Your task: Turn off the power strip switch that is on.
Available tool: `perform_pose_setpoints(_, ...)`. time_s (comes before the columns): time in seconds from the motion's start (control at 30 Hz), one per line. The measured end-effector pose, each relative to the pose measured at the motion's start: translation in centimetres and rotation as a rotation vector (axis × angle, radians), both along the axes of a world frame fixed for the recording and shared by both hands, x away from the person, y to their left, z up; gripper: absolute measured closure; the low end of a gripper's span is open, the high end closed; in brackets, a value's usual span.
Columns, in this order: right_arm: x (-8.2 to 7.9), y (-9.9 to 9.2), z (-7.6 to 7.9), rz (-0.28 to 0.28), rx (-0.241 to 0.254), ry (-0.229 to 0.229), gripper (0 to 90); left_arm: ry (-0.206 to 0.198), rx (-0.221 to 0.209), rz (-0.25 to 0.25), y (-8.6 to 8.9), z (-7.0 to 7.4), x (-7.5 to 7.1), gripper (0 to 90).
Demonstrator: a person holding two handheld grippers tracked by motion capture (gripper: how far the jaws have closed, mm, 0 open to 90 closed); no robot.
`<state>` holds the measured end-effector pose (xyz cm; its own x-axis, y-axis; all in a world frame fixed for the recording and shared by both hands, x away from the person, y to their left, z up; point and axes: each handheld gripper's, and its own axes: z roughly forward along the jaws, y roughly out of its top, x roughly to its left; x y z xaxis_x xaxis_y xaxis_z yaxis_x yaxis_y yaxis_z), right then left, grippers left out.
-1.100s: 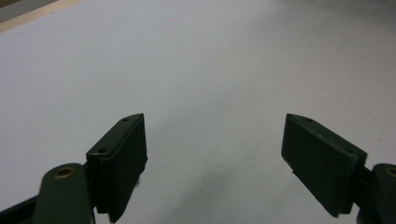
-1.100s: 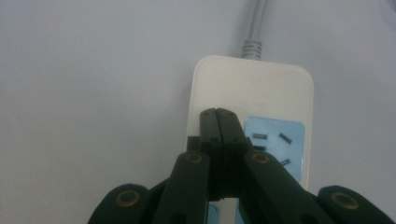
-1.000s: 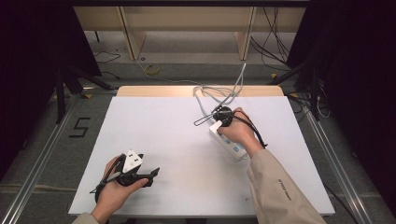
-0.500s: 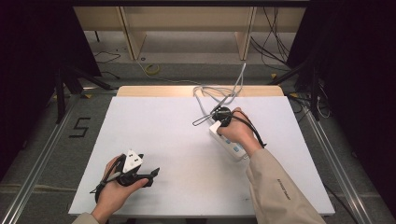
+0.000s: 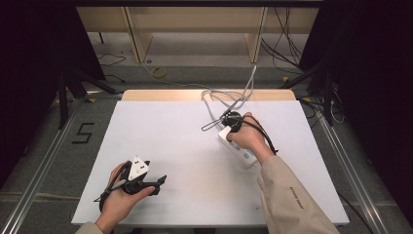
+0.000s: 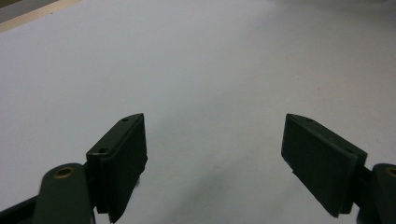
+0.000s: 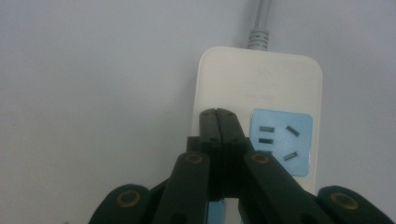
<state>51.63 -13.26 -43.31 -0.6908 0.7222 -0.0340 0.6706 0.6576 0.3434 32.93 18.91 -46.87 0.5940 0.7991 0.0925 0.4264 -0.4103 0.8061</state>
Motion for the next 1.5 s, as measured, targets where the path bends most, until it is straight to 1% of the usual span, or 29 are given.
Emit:
perform_pose_setpoints(0.1, 0.05, -0.09, 0.01, 0.001, 0.002, 0.005, 90.0, 0.000, 0.003, -0.002, 0.00, 0.00, 0.03, 22.1)
perform_pose_setpoints(0.17, 0.06, -0.16, -0.01, -0.004, 0.012, 0.008, 90.0, -0.001, 0.003, -0.002, -0.03, -0.01, 0.03, 22.1)
perform_pose_setpoints(0.37, -0.04, -0.07, 0.01, -0.003, 0.002, 0.003, 90.0, -0.001, 0.001, -0.001, -0.07, 0.00, 0.00, 22.1)
perform_pose_setpoints(0.67, 0.00, -0.16, -0.03, -0.016, 0.011, 0.005, 90.0, -0.001, 0.002, -0.002, -0.08, -0.01, -0.01, 22.1)
perform_pose_setpoints(0.97, 0.06, -0.37, -0.02, -0.008, 0.022, 0.011, 90.0, 0.000, 0.003, -0.001, 0.03, -0.02, 0.07, 22.1)
perform_pose_setpoints(1.5, 0.07, -0.40, 0.00, -0.006, 0.018, 0.009, 90.0, 0.000, 0.003, -0.001, 0.03, -0.02, 0.06, 22.1)
